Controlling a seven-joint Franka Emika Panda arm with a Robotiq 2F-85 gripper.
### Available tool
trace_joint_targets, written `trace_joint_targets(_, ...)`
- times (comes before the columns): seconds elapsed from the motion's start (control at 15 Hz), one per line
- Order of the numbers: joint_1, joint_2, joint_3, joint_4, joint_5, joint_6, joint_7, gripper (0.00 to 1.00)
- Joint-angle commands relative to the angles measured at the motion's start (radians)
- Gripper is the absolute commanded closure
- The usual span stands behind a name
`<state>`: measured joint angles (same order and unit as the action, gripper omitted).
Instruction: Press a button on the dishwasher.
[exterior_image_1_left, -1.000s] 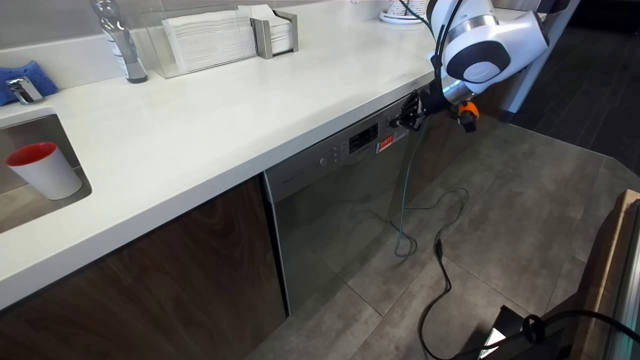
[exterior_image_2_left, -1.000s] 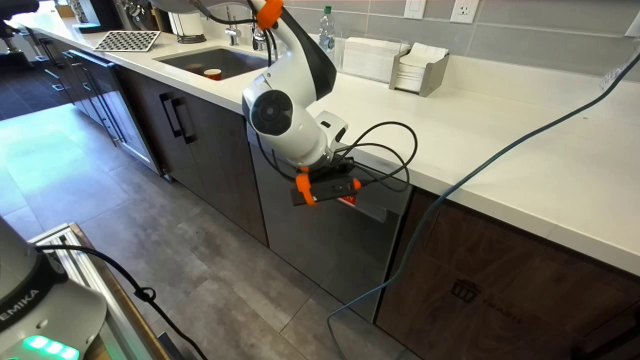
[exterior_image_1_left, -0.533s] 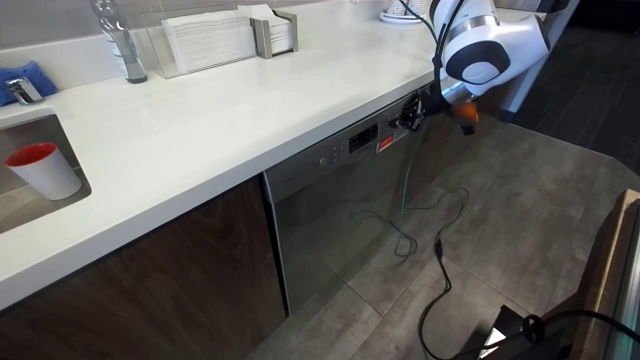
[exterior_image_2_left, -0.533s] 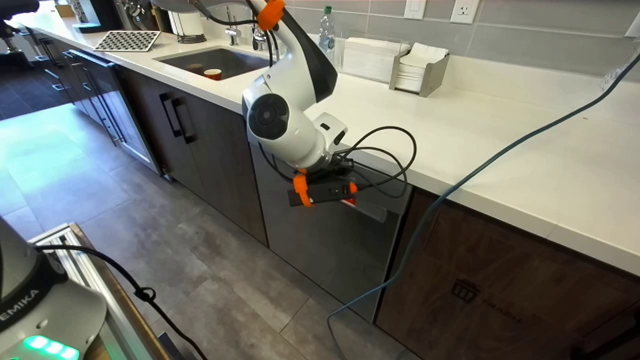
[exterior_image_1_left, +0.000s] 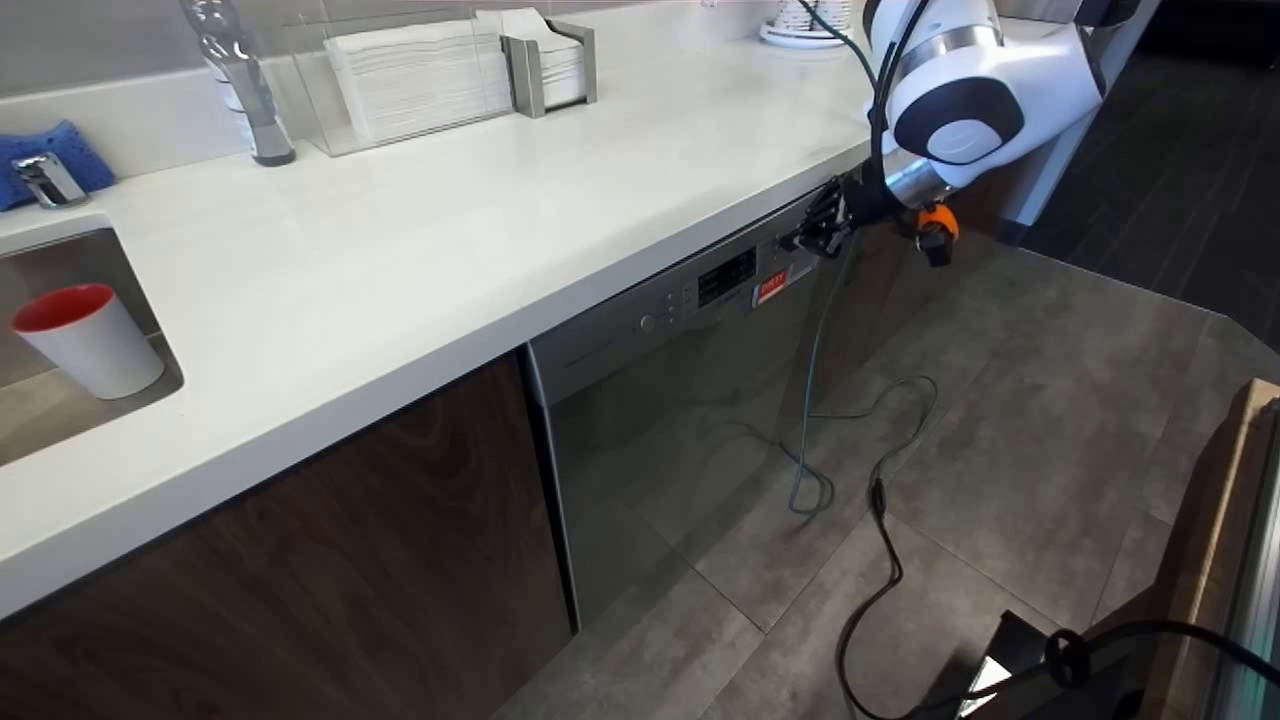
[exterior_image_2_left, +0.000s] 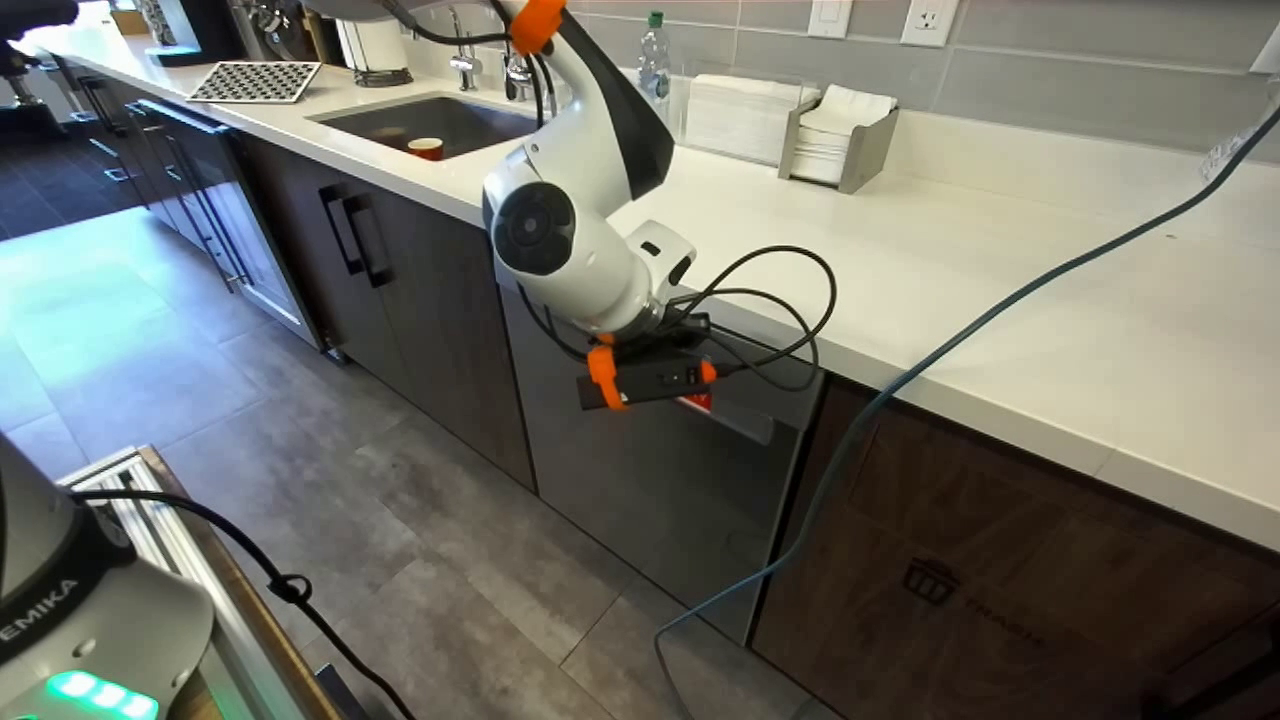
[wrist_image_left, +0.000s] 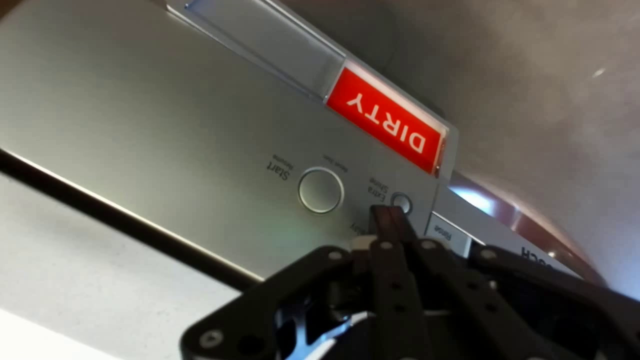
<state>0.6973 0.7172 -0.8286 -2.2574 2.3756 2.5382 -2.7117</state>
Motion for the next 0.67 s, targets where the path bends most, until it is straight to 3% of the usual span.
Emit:
trace_joint_targets(0.0, 0.037, -0.030, -0.061, -0.013, 0.043, -0.024, -0.059, 1.00)
trace_joint_targets(0.27, 0.040, -0.017, -0.063, -0.011, -0.003, 0.004, -0.014, 1.00)
trace_joint_targets(0.33, -0.039, -0.069, 0.011, 0.001, -0.031, 0.062, -0.062, 1.00)
trace_joint_targets(0.4, -0.044, -0.071, 0.018, 0.000, -0.048, 0.082, -0.060, 0.74)
trace_joint_targets(0.47, 0.020, -0.028, -0.038, -0.014, -0.062, 0.057, -0.001, 0.73)
trace_joint_targets(0.53, -0.058, -0.085, 0.034, -0.006, -0.076, 0.117, -0.064, 0.68)
trace_joint_targets(0.6, 0.019, -0.047, -0.035, -0.026, -0.099, 0.092, -0.007, 0.60)
